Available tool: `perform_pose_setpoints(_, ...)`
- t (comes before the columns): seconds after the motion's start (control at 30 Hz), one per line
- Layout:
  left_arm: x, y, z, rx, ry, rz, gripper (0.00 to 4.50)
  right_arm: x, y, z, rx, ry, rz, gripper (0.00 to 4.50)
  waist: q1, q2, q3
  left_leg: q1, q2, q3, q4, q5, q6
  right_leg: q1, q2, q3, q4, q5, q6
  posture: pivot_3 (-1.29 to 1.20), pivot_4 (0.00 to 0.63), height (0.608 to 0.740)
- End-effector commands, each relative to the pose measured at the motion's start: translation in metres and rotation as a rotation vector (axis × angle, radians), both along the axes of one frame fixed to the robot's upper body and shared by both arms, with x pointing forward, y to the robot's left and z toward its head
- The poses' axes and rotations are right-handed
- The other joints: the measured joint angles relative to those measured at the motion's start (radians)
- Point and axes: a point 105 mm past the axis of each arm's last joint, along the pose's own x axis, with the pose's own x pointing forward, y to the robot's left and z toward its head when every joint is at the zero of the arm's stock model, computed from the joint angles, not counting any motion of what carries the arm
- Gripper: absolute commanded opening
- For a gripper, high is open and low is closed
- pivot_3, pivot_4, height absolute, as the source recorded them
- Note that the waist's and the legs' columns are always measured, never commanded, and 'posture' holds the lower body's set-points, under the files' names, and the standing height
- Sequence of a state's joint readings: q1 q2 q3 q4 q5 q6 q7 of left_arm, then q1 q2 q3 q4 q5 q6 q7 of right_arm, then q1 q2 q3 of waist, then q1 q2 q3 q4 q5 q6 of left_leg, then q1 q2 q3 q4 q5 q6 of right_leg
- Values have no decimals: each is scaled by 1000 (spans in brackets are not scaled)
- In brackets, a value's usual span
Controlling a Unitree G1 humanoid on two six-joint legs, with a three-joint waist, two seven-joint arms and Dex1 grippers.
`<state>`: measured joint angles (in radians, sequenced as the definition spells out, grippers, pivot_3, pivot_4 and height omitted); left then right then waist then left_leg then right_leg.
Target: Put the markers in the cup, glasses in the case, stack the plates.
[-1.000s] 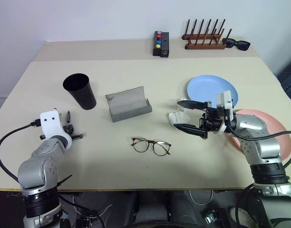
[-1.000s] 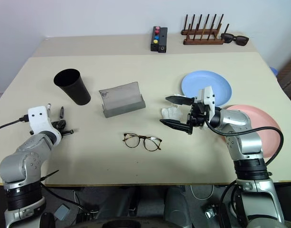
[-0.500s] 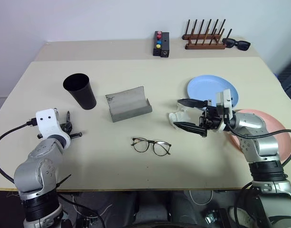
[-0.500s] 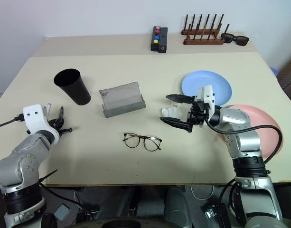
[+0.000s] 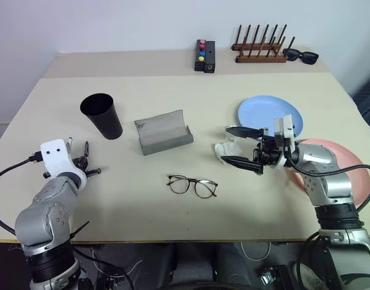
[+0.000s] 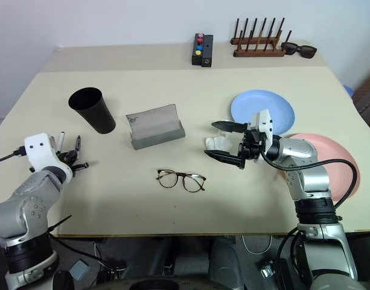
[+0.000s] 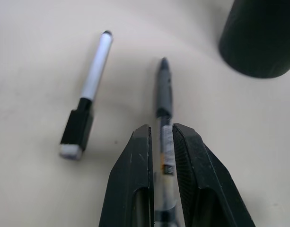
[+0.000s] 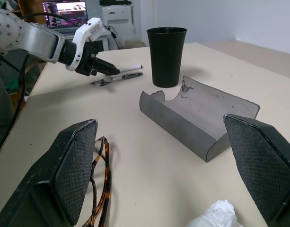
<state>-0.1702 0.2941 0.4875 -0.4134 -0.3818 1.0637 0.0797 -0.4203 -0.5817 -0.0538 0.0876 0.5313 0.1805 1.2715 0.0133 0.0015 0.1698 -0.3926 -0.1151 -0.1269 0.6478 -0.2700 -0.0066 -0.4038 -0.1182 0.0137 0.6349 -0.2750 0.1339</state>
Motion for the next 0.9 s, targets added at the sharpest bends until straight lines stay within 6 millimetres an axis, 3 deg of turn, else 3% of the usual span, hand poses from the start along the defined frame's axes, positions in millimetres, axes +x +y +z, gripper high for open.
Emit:
perform_pose_setpoints(0.03,-1,10,11,18,-28,40,685,-1,0,9,9,-46,5,4367,0,0,0,0,0,0,0,0,0,0,0,0,0,0,0,0,150,740)
perform_pose_setpoints(0.43,2,12,-4,-32,64,54,685,-6,-1,13,5,-48,-6,4367,0,0,0,0,0,0,0,0,0,0,0,0,0,0,0,0,150,740)
perform_pose_setpoints(0.8,7,1,1,0,56,-42,685,-6,-2,16,-2,-50,-28,4367,0,0,0,0,0,0,0,0,0,0,0,0,1,0,0,0,150,740)
perform_pose_setpoints(0.9,5,3,4,-18,26,-28,1538,-6,-3,16,-2,-51,-31,4367,0,0,0,0,0,0,0,0,0,0,0,0,1,0,0,0,150,740)
